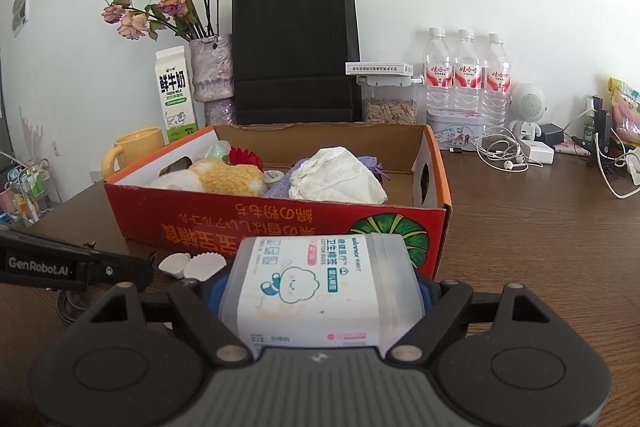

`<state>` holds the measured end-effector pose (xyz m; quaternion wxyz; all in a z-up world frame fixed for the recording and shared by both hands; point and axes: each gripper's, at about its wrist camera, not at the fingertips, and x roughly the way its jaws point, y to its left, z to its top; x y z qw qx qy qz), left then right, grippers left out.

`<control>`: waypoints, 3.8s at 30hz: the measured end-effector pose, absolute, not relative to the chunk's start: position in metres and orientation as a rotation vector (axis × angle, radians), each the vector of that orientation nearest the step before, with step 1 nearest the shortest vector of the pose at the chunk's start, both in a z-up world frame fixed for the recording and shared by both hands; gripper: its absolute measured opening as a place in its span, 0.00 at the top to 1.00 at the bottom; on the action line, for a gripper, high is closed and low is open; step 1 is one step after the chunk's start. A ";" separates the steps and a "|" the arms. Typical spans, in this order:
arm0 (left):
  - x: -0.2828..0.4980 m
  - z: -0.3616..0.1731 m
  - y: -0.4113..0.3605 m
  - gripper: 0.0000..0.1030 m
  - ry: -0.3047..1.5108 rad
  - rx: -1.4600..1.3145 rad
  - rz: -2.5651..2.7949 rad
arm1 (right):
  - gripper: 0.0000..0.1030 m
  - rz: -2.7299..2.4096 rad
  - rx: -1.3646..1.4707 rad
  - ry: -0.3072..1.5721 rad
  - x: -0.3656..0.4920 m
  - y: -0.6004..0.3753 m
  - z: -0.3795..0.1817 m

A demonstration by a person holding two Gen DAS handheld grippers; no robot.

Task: Organize objects
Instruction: 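Carry the cap and wipe pack over the box with both grippers, then lower the cap and wipe pack into the box and open both grippers, then withdraw both grippers from the box toward the black cable and caps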

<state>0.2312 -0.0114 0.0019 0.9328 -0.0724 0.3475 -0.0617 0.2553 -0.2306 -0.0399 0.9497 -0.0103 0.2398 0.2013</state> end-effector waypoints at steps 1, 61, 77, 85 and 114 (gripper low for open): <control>0.229 0.004 -0.011 0.96 0.703 -0.150 -0.127 | 0.21 0.412 -0.020 0.484 0.254 -0.231 -0.040; 0.364 0.044 0.002 0.85 0.455 -0.190 -0.099 | 0.16 0.365 -0.028 0.433 0.411 -0.179 -0.004; 0.352 0.048 0.004 0.00 0.400 -0.147 0.011 | 0.00 0.363 -0.034 0.429 0.401 -0.185 0.000; 0.343 0.047 0.004 0.00 0.411 -0.137 0.011 | 0.00 0.356 -0.040 0.424 0.392 -0.188 0.002; 0.243 0.022 0.036 0.00 0.547 -0.065 0.054 | 0.00 0.344 -0.116 0.469 0.279 -0.232 -0.010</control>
